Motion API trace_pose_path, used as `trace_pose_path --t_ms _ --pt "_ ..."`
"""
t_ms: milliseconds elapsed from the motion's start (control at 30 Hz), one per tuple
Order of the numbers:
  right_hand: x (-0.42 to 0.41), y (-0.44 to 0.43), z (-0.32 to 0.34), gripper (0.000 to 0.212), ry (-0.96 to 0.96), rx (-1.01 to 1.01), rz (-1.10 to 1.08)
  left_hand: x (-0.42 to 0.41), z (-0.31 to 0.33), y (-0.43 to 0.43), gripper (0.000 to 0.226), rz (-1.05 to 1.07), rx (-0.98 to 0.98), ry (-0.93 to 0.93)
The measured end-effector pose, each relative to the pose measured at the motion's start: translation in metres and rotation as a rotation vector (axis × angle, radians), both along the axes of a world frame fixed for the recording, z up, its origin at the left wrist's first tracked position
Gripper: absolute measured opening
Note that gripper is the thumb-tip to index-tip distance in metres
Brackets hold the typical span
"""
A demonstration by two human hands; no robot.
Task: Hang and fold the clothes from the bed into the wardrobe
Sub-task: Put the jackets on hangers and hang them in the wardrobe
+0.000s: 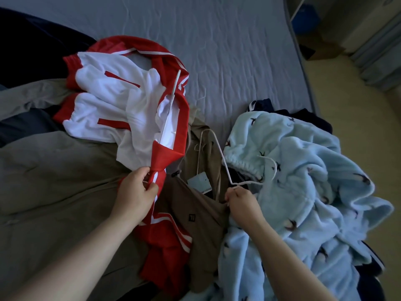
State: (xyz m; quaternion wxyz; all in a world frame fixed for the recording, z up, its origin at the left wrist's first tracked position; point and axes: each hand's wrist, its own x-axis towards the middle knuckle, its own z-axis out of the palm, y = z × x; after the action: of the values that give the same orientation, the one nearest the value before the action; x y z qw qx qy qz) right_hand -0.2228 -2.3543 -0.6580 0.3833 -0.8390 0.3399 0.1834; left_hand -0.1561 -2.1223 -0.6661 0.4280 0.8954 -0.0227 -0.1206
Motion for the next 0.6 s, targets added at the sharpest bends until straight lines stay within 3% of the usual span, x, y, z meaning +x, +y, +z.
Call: trace_pose_path --t_ms 233,333,500,600 --pt "0.001 0.005 0.003 0.030 -0.096 0.181 -0.036 0.007 0.007 0.007 0.015 0.053 0.084 -0.036" --pt "-0.005 0.008 -0.002 0.030 -0.155 0.181 -0.010 0.011 0.001 0.013 0.035 0.101 0.159 0.017" --pt "-0.001 0.009 -0.012 0.036 -0.176 0.154 -0.051 0.005 -0.004 0.015 0.067 -0.029 0.204 0.057" --pt "0.004 0.012 -0.014 0.036 -0.170 0.175 -0.071 0.007 -0.004 0.011 0.061 -0.093 0.239 0.008"
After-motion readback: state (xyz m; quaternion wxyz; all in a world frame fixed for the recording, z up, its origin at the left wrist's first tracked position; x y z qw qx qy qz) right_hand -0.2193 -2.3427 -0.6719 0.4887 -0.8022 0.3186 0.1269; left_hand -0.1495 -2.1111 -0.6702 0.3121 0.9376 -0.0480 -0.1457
